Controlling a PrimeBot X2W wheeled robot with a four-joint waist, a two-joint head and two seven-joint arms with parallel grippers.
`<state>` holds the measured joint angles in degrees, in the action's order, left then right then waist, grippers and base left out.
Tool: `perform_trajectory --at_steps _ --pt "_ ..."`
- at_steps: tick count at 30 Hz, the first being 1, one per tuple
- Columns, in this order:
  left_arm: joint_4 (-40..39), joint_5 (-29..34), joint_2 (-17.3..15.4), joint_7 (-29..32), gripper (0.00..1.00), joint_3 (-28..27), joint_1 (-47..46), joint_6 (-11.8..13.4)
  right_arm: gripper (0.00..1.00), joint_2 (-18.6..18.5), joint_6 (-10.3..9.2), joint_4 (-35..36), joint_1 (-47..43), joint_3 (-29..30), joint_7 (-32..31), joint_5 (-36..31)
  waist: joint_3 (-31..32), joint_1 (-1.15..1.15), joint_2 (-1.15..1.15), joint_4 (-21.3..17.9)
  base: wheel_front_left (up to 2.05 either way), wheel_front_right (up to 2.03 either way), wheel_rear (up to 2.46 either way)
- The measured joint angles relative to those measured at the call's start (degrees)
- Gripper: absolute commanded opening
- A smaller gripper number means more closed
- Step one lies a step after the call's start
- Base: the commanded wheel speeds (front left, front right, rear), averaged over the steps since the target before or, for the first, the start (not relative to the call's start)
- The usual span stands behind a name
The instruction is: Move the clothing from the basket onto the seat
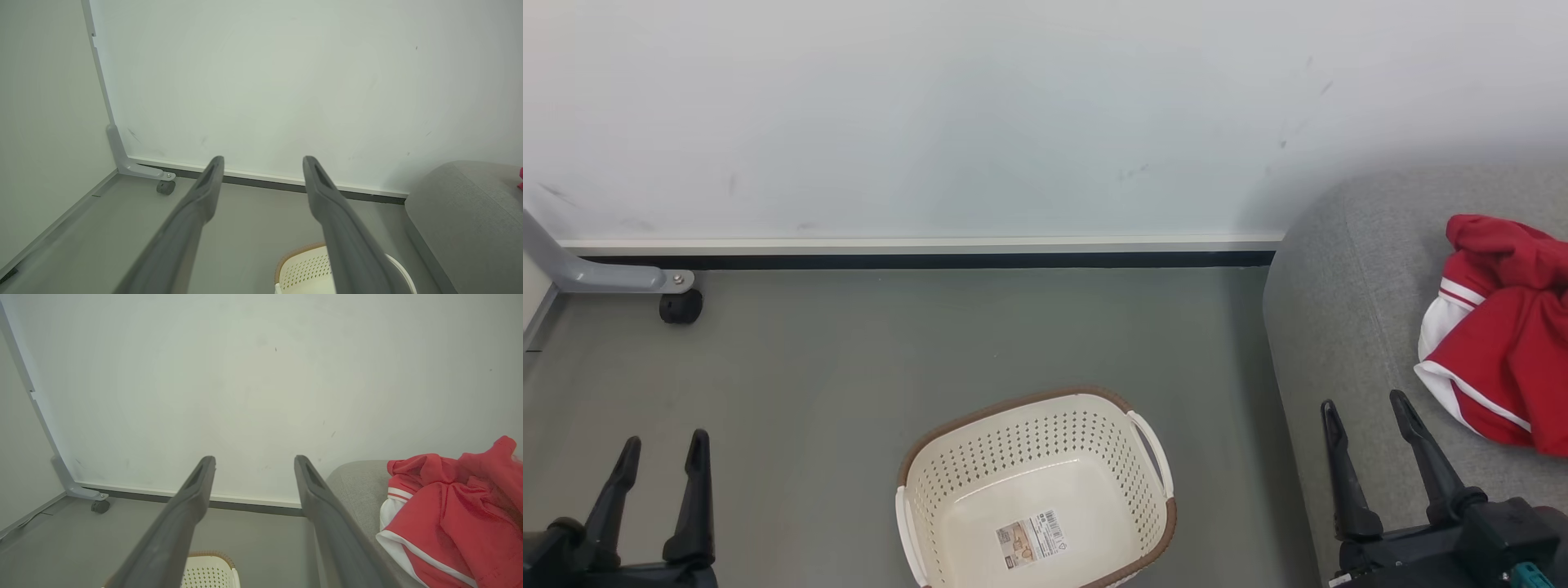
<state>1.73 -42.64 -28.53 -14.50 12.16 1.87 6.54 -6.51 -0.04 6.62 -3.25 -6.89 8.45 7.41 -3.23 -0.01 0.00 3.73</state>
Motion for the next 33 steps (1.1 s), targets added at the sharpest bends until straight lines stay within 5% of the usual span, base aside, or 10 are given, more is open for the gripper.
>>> perform_trajectory --at_steps 22,23,33 --pt "-0.79 3.65 2.96 0.0 1.0 -1.91 0.04 -2.09 1.0 0.02 -0.45 -1.85 1.4 -0.26 3.94 -0.47 -0.3 0.01 0.0 -0.97 0.0 0.0 0.0" --pt "-0.8 3.67 3.0 0.0 0.0 -1.92 0.04 -2.48 0.0 0.02 -0.45 -1.92 1.43 -0.26 4.11 -0.48 -0.28 0.01 0.01 -0.98 0.0 0.0 0.0" --pt "2.42 2.71 6.83 0.7 0.0 -0.66 1.38 -2.6 0.0 0.77 -0.37 -6.12 -0.53 -0.48 3.94 0.59 -0.23 0.01 0.01 -1.03 0.0 0.0 0.0"
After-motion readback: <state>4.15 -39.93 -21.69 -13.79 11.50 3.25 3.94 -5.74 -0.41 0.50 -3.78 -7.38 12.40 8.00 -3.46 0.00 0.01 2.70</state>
